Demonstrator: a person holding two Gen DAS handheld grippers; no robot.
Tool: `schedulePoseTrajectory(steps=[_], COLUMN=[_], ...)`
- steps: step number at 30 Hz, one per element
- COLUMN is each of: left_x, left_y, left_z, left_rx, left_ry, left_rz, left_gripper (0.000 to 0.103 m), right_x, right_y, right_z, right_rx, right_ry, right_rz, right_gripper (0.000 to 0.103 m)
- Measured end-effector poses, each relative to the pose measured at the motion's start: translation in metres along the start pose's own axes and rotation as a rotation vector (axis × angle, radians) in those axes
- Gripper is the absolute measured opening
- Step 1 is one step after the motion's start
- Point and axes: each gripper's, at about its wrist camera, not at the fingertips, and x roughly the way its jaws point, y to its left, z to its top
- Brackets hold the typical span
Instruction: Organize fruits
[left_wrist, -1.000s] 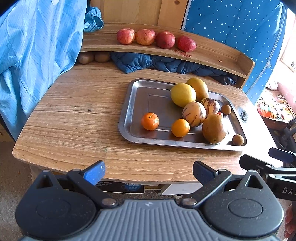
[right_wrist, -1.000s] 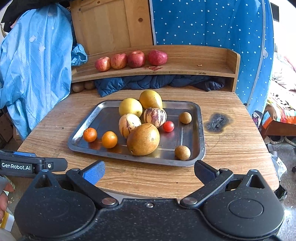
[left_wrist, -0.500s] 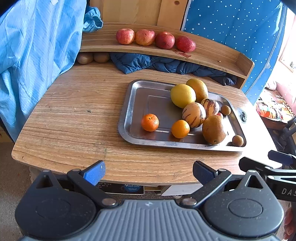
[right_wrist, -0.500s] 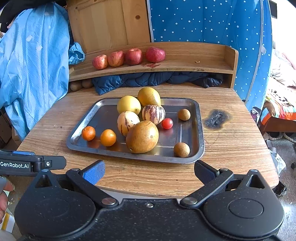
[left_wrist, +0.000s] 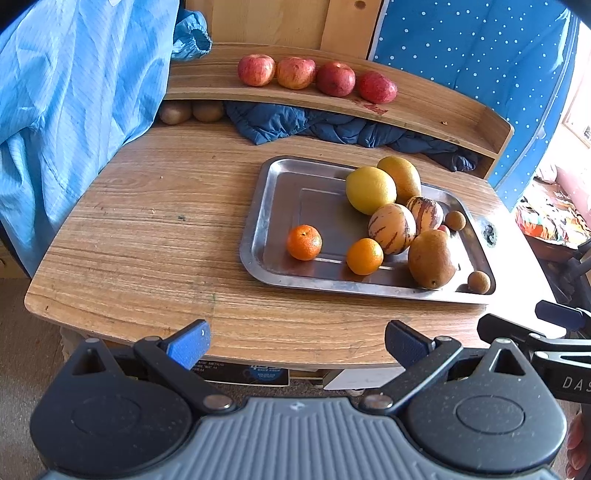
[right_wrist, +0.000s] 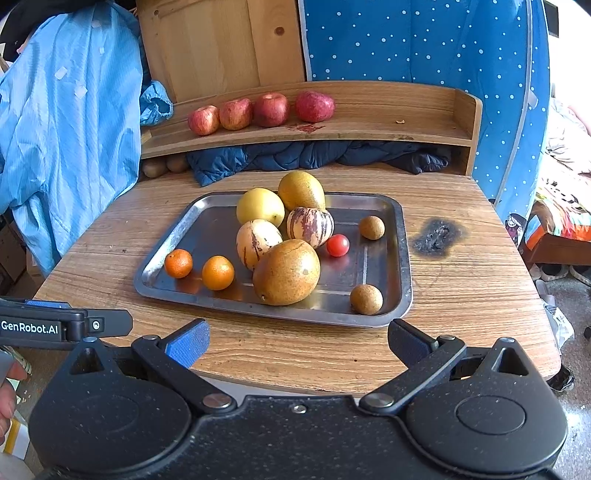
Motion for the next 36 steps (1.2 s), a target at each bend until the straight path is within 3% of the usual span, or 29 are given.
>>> schedulePoseTrajectory(steps=[36], left_x=[0.003], left_y=[-0.011], left_z=[0.009], left_rx=[-0.004], left_ry=[0.006], left_rz=[0.009], left_gripper=[0.102], right_x=[0.015], right_y=[-0.01], right_z=[0.004], right_rx=[-0.015], right_ry=[0.025], right_rz=[0.033], right_gripper=[0.102])
